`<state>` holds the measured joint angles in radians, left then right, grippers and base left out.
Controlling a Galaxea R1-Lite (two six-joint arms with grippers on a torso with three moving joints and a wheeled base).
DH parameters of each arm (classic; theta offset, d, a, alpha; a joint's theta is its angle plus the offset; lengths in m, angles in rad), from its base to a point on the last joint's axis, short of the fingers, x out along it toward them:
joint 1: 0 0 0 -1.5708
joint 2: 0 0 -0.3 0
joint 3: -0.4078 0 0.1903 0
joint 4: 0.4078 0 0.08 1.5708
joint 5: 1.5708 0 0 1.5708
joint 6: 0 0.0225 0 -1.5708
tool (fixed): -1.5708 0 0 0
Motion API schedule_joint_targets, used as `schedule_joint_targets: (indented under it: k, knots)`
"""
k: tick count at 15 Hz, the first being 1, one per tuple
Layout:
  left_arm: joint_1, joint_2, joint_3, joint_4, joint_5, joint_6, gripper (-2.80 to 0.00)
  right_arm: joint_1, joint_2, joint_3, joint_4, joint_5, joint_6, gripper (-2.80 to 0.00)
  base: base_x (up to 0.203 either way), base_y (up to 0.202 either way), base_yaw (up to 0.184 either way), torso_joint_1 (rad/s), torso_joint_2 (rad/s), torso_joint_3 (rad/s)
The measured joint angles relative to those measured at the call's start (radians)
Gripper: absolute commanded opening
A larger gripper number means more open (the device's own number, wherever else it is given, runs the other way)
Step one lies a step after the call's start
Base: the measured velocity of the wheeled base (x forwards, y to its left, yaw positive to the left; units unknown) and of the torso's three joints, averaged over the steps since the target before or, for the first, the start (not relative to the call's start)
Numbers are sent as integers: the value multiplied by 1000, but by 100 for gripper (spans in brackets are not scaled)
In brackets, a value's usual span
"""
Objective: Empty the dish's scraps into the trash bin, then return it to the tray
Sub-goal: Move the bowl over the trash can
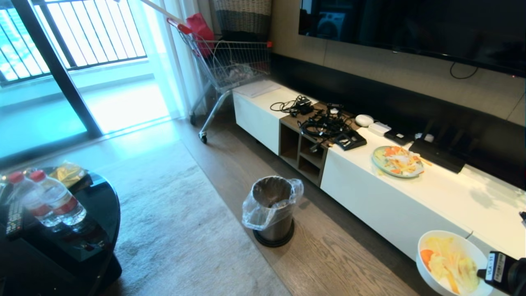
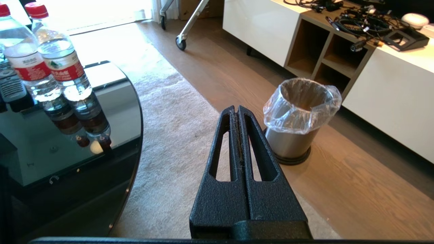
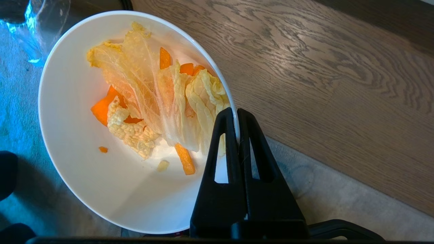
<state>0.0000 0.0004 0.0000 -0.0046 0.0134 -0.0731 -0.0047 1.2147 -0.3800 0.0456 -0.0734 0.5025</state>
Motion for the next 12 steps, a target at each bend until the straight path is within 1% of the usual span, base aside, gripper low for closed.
schedule_joint_targets:
  k: [8,9,12]
  knots:
    - [0,0,0,-1,0,1,-280,0,0,2,0,0,-1,-280,184,0,2,3,1,3]
    - [0,0,0,-1,0,2,-280,0,0,2,0,0,-1,-280,115,0,3,12,5,-1]
    - [0,0,0,-1,0,0,-280,3,0,0,0,-1,-2,-280,0,0,0,0,0,0]
